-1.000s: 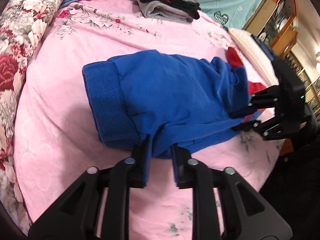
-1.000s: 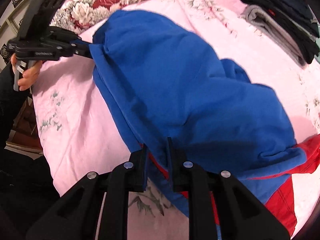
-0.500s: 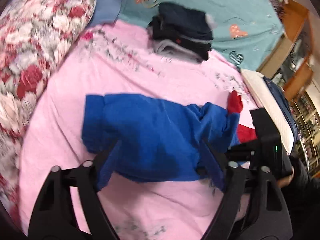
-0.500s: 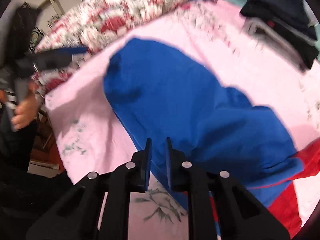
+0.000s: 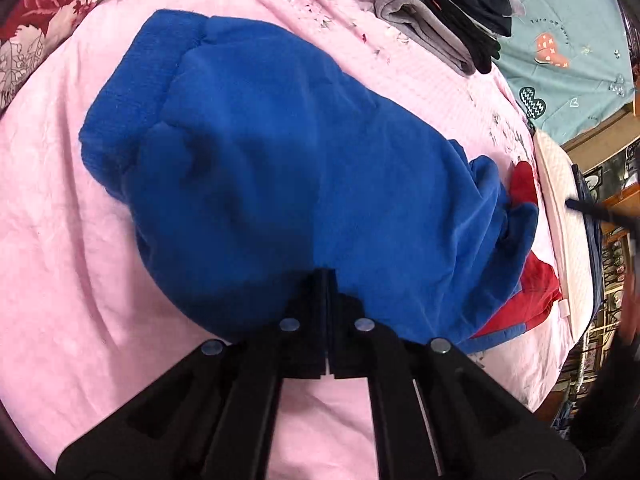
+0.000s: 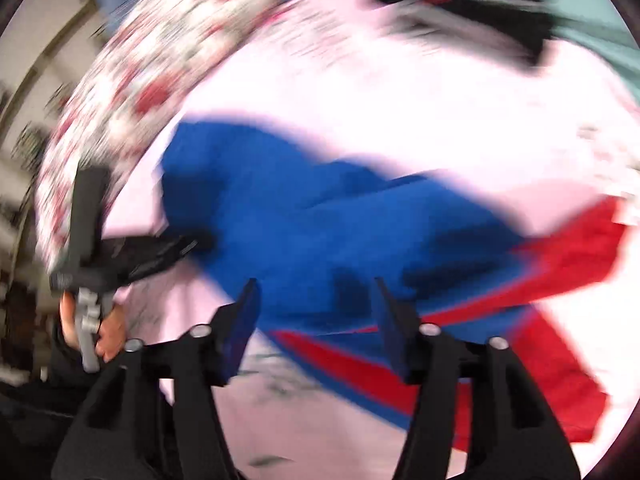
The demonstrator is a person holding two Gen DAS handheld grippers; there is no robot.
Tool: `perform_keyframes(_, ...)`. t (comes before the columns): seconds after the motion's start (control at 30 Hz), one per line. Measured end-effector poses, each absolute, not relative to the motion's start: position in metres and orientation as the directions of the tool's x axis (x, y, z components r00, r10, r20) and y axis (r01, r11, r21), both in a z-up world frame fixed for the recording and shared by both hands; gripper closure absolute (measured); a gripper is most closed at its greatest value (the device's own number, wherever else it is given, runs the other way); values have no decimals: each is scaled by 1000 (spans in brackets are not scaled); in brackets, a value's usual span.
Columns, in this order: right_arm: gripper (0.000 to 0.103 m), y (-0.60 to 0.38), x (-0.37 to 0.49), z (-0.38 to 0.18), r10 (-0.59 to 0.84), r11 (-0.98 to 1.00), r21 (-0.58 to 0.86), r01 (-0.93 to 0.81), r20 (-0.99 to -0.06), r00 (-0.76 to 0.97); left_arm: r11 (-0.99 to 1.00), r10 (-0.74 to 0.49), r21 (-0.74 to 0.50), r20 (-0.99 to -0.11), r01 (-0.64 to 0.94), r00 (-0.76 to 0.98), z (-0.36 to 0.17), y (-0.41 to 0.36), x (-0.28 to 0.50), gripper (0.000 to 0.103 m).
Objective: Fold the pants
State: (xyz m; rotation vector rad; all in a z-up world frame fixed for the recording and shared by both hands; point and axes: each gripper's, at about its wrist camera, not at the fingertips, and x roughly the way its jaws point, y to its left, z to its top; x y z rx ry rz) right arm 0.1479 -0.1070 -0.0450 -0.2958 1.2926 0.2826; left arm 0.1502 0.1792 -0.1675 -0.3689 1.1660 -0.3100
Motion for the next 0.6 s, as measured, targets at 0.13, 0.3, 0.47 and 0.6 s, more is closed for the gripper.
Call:
perform_keyframes(0.13, 31, -189, 215, -10, -117, 988, -137, -70, -965, 235, 916, -388, -396, -837, 61, 385, -166, 172, 147, 100)
perform_keyframes(0.3, 31, -272, 288, -12, -269, 950, -233, 208, -949, 167, 919, -384, -389, -838, 69, 388, -165, 173, 146, 100)
perform_keyframes(0.47, 32, -303, 316, -39, -288, 917, -248, 312, -953, 91, 904, -415, -421, -829, 70, 375, -167, 176, 149, 100)
perform_keyframes(0.6, 46, -318, 321, -57, -322, 893, -277, 356, -944, 74, 905, -415, -420, -830, 72, 374, -167, 176, 150, 100)
